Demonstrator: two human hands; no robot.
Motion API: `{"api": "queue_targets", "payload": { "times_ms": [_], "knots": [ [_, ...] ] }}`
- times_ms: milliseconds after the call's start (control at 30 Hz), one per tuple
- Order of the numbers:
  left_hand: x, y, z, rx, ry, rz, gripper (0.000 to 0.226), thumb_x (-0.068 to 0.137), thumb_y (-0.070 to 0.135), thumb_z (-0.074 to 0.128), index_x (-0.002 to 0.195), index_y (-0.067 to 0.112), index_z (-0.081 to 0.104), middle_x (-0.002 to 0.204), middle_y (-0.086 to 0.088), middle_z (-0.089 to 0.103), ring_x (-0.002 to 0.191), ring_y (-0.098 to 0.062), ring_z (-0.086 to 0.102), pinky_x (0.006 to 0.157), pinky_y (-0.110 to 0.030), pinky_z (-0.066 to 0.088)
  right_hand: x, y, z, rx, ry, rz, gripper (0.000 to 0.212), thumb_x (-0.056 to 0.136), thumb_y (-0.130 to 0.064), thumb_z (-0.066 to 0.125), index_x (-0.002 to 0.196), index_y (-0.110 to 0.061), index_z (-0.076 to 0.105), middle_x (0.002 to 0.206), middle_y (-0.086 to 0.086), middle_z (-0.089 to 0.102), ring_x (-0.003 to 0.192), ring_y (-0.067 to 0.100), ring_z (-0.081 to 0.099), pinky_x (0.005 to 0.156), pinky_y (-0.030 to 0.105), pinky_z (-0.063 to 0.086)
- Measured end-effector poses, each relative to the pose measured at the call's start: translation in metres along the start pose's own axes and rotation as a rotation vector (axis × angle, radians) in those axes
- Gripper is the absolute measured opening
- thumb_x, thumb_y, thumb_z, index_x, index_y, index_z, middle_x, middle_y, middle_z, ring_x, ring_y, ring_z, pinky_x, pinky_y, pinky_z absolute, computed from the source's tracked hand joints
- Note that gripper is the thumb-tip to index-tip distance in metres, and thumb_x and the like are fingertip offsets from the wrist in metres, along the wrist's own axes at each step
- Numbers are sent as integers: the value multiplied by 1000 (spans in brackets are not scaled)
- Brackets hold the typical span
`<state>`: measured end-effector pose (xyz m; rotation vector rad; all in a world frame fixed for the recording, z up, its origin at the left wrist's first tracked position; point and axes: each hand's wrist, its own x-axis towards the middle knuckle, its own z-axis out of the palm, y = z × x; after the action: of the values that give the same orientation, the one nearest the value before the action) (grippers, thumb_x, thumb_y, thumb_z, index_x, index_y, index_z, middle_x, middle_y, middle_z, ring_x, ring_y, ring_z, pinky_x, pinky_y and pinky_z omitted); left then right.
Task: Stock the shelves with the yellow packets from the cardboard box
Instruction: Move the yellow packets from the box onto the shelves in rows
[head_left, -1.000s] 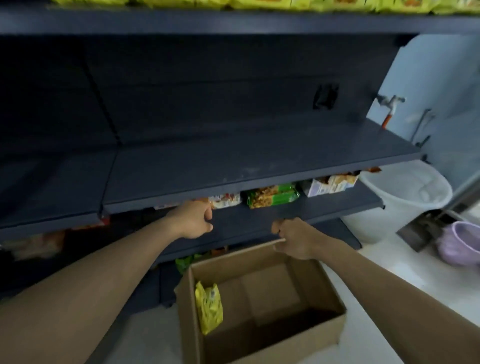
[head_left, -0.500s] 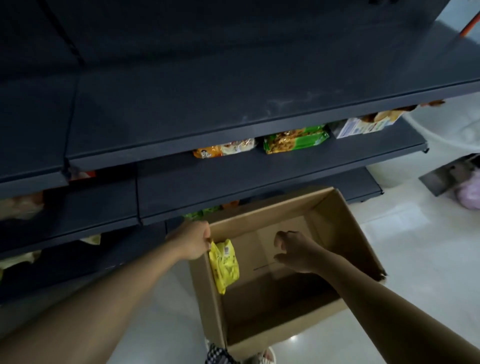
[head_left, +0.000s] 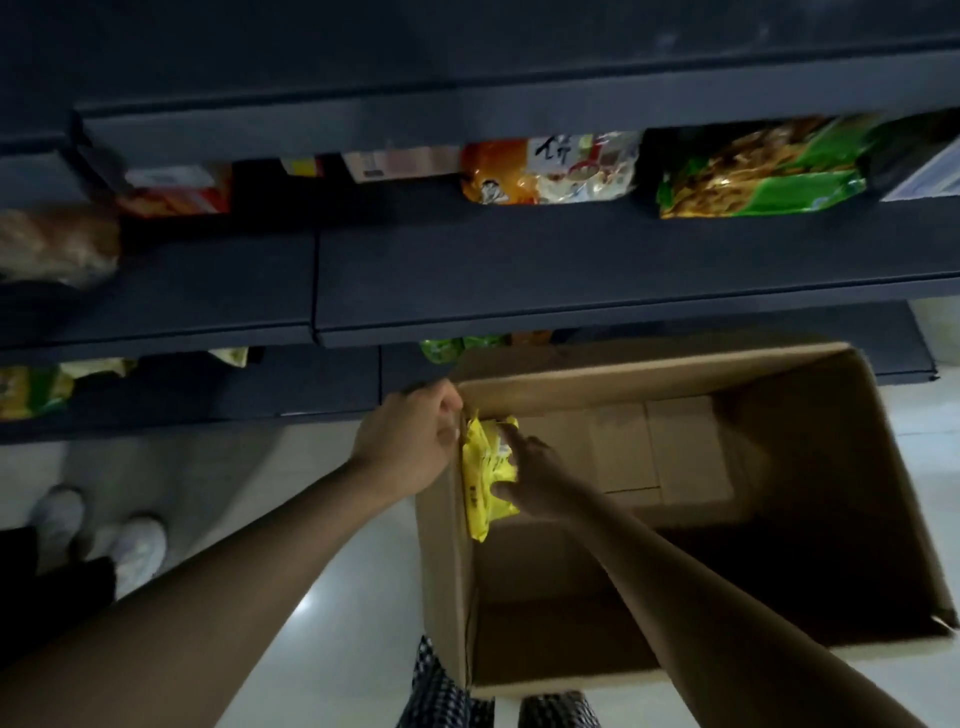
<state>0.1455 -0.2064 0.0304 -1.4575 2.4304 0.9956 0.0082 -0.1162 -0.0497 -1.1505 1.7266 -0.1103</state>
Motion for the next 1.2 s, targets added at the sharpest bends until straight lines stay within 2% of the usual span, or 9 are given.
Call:
{"api": "queue_targets", "payload": {
  "times_ms": [100,200,367,467,700,867,967,1067,1200],
  "knots": [
    [-2,-10,10,-17,80,-16,21,88,14,59,106,25,57,104,7,64,95,-13,62,78,-38,55,31,-5,10,-104,-54,-69,93,80,-20,70,150,-24,8,147,22,25,127,37,42,98,36,41],
    [-4,-16,17,-30,145,-12,20,88,14,59,105,24,58,101,6,64,90,-13,62,76,-39,55,46,-1,18,-140,-61,-38,90,80,-19,72,148,-19,14,140,24,33,118,38,49,90,35,44],
    [-3,-11,31,-36,198,17,20,85,9,61,102,20,60,95,8,62,87,-15,62,75,-38,54,46,34,20,5,73,30,41,80,-23,70,111,-2,54,108,14,60,95,28,56,66,26,36],
    [0,-2,40,-46,218,51,20,84,10,62,101,20,61,92,9,63,86,-15,62,74,-39,53,36,68,20,58,213,75,10,81,-5,59,89,-7,63,93,9,67,87,26,62,65,29,43],
    [11,21,65,-32,155,104,20,85,9,61,103,18,61,95,7,62,88,-10,59,80,-38,53,10,151,3,76,464,202,34,70,14,44,89,-9,59,81,11,66,81,33,62,59,26,37],
    [26,27,108,-25,22,-14,25,88,10,61,112,15,56,110,-3,64,100,-18,63,83,-38,54,6,189,-6,179,406,353,40,79,10,43,112,-7,57,100,12,64,93,30,59,65,24,36],
    [35,24,138,16,-104,-182,37,89,14,60,124,16,49,123,-6,60,110,-23,60,89,-37,52,11,212,-2,249,277,413,43,77,-2,62,119,-5,50,104,11,60,92,27,57,68,26,40],
    [47,17,166,51,-171,-355,47,89,16,60,131,14,39,129,-10,56,117,-30,55,91,-36,47,20,234,5,294,275,442,75,67,-13,79,131,-8,40,124,13,53,115,30,51,84,30,45],
    [56,-3,203,-14,-196,-514,74,84,16,64,143,17,19,135,-14,47,120,-34,49,95,-39,44,29,246,14,-47,321,318,102,64,-22,81,147,-21,20,146,9,27,133,30,26,105,38,32]
  ]
}}
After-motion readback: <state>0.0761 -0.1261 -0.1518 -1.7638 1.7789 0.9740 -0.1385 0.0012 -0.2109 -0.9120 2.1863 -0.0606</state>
